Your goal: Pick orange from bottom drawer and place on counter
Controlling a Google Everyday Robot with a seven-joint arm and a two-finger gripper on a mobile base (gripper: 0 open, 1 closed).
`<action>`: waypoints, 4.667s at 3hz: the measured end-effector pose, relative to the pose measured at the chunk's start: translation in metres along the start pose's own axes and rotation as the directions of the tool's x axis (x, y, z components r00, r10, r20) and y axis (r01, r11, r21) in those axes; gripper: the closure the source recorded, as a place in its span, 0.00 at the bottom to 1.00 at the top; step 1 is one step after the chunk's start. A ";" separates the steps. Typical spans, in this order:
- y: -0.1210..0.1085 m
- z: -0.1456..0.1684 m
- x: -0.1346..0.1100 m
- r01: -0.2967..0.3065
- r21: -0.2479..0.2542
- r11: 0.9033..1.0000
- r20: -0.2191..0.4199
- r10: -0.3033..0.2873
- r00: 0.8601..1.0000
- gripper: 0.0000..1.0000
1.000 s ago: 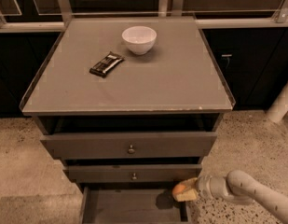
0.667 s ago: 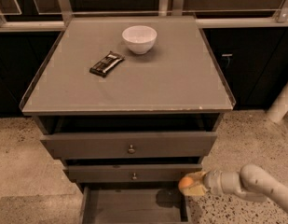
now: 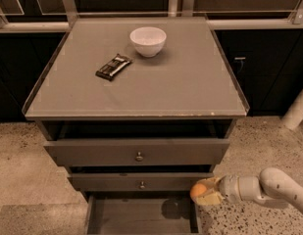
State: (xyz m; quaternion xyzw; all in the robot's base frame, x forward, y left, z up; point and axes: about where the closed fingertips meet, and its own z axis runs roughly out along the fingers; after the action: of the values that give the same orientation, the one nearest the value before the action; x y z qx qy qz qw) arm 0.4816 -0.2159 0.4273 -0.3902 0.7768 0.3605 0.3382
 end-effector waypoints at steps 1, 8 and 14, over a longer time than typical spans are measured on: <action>0.020 -0.029 -0.024 -0.048 0.087 0.995 0.010 0.047 0.999 1.00; 0.152 -0.129 -0.347 0.410 0.266 0.872 -0.471 -0.253 0.845 1.00; 0.006 -0.151 -0.416 0.380 0.183 0.907 -0.602 -0.202 0.773 1.00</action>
Offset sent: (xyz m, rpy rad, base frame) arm -0.1175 0.0219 0.1822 -0.2916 0.0272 -0.2941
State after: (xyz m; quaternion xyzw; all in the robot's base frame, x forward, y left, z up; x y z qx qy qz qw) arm 0.6336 -0.1866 0.8422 -0.5418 0.8156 0.0501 0.1968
